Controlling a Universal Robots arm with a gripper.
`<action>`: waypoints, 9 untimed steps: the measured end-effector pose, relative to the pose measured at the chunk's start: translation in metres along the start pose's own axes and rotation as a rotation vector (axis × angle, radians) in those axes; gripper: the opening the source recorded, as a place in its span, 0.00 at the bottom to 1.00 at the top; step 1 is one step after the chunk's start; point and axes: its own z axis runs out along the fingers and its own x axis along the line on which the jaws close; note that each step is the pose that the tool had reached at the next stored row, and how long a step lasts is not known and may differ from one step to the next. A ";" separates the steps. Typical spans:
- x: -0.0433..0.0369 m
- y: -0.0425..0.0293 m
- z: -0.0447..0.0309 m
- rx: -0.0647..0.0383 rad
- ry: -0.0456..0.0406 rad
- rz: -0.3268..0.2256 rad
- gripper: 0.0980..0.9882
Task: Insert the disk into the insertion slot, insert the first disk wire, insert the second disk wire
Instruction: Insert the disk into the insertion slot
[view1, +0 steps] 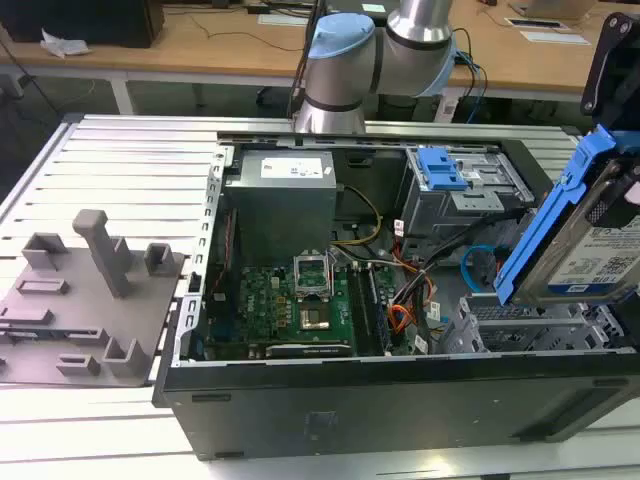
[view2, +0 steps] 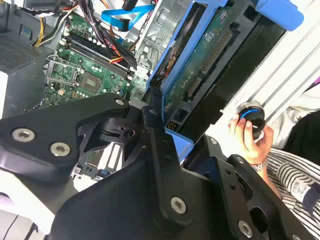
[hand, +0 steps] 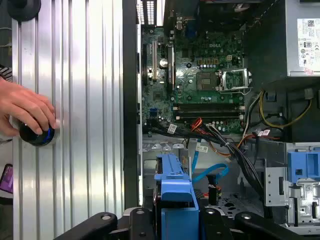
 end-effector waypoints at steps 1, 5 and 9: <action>0.0000 -0.0001 0.0019 0.000 -0.0001 0.000 0.30; 0.0000 -0.0003 0.0062 0.000 0.0000 0.000 0.30; -0.0001 -0.0004 0.0090 0.000 0.0000 0.000 0.30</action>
